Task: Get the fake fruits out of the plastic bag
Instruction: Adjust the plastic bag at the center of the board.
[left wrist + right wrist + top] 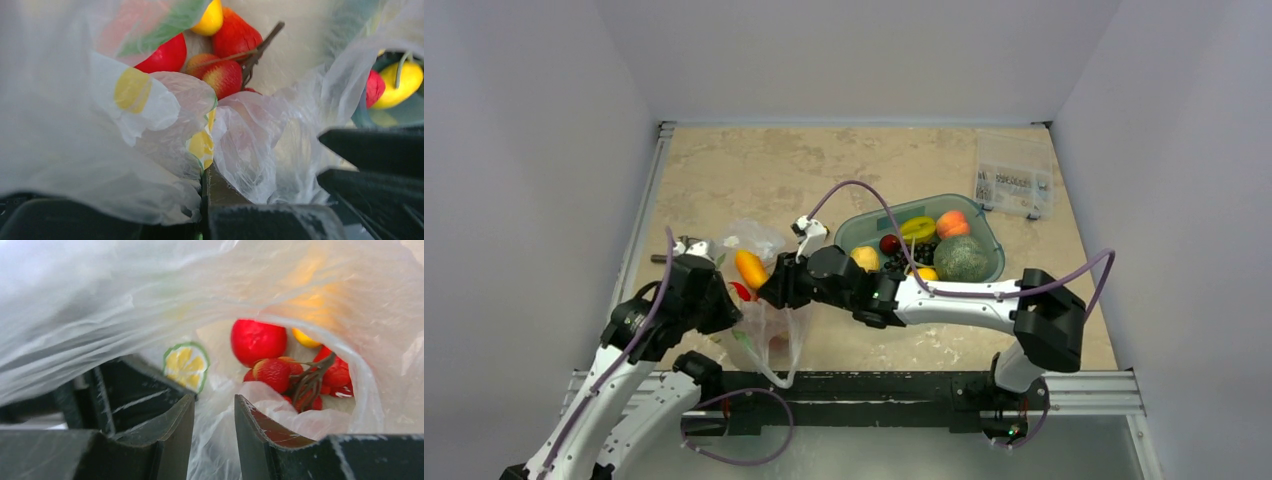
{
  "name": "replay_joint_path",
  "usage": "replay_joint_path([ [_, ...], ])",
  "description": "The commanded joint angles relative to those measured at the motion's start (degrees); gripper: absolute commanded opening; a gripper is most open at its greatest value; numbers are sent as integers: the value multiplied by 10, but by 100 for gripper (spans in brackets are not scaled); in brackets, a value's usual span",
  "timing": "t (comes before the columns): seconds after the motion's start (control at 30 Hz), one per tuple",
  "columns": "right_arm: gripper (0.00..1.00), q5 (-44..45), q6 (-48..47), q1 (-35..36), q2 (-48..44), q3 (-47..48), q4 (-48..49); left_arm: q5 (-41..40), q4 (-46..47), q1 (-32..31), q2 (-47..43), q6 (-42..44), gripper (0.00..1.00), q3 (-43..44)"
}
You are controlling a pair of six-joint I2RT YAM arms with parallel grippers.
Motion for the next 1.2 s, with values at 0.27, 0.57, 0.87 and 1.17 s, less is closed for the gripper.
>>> replay_joint_path([
  [0.27,50,114,39,-35,56,37,-120,138,14,-1,38,110,0,31],
  [0.57,69,67,-64,-39,122,84,-68,145,14,-1,42,110,0,30],
  [0.87,70,66,-98,-39,157,117,-40,157,15,-1,39,112,0,28],
  [1.17,79,50,-117,-41,73,118,-84,188,57,-1,39,141,0,50],
])
